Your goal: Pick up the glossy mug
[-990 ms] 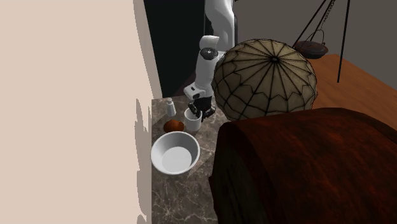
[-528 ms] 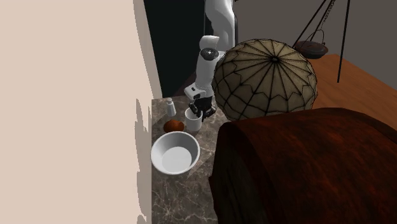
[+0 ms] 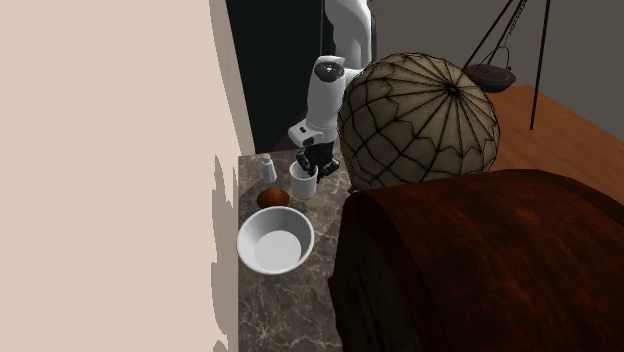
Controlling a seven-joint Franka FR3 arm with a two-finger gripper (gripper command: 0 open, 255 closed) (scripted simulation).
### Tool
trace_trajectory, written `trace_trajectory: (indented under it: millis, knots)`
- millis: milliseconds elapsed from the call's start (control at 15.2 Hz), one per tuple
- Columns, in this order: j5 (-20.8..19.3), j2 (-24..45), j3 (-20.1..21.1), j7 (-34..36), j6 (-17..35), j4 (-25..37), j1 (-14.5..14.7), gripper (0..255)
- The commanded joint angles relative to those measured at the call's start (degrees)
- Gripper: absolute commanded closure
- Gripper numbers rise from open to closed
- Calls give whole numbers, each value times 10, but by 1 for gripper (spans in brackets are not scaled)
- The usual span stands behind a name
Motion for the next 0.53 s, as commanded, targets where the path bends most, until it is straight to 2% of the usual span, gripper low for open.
trace_trajectory:
  millis: [0,330,462]
  knots:
    - [7,-12,1,-4,-17,12,3,255]
    - [13,-31,-4,-10,-56,33,8,255]
    - [13,-32,-5,-10,-57,34,9,255]
